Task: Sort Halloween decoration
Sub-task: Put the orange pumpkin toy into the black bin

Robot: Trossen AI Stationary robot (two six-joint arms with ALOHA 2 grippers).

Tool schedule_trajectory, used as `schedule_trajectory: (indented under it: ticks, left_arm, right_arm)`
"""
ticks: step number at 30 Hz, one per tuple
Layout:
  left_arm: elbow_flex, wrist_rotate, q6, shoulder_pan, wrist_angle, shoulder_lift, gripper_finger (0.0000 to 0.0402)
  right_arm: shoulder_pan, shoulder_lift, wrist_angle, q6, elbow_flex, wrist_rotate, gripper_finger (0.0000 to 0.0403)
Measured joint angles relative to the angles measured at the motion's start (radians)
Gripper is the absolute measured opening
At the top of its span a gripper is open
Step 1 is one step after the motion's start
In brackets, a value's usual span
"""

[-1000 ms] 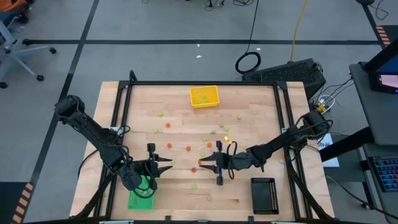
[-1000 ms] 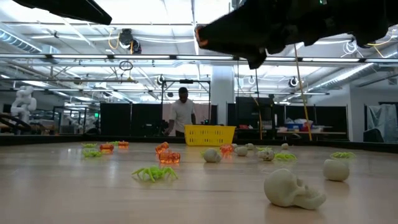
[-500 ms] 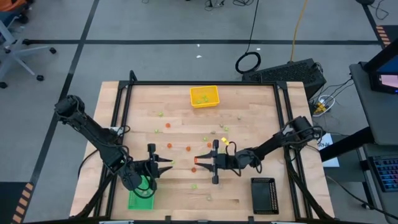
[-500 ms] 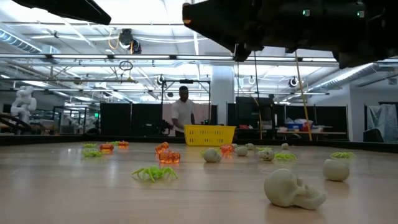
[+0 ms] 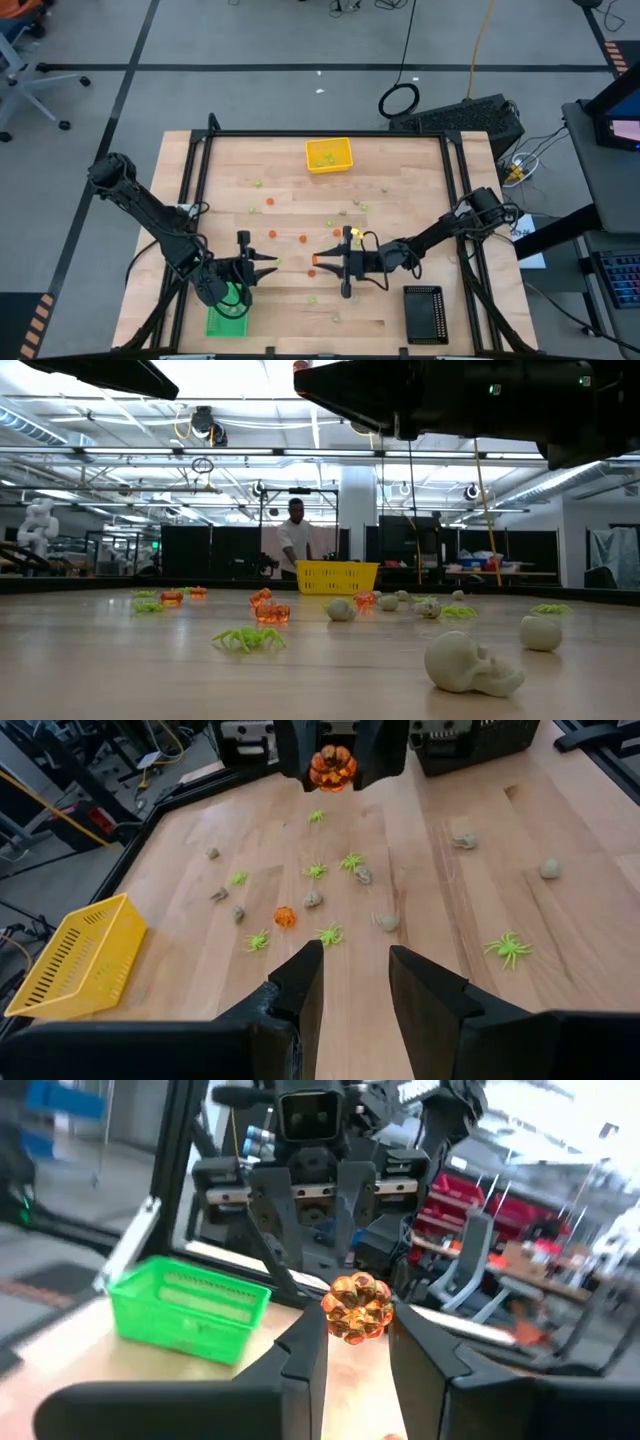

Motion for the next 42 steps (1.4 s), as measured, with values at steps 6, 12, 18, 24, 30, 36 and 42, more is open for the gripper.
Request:
schedule_trajectory:
  ticks: [6, 12, 18, 24, 30, 36, 42]
  left_arm:
    - [0.000, 0.000, 0.000, 0.000, 0.000, 0.000, 0.0115]
    - [0.000, 0.000, 0.000, 0.000, 0.000, 0.000, 0.0115]
    - [0.000, 0.000, 0.000, 0.000, 0.000, 0.000, 0.0115]
    - [0.000, 0.000, 0.000, 0.000, 0.000, 0.000, 0.0115]
    - [0.000, 0.000, 0.000, 0.000, 0.000, 0.000, 0.0115]
    - [0.000, 0.000, 0.000, 0.000, 0.000, 0.000, 0.0115]
    - [0.000, 0.000, 0.000, 0.000, 0.000, 0.000, 0.0115]
  right_arm:
    - [0.000, 0.000, -0.001, -0.246, 0.000, 0.000, 0.0070]
    - [0.000, 0.000, -0.003, -0.295, 0.000, 0.000, 0.0070]
    - [0.000, 0.000, -0.004, -0.242, 0.000, 0.000, 0.0070]
    - [0.000, 0.000, -0.004, -0.080, 0.000, 0.000, 0.0070]
    - [0.000, 0.000, -0.014, 0.099, 0.000, 0.000, 0.0070]
    - [0.000, -0.001, -0.007, 0.295, 0.000, 0.000, 0.0070]
    - [0.010, -0.005, -0.003, 0.454, 0.000, 0.000, 0.0070]
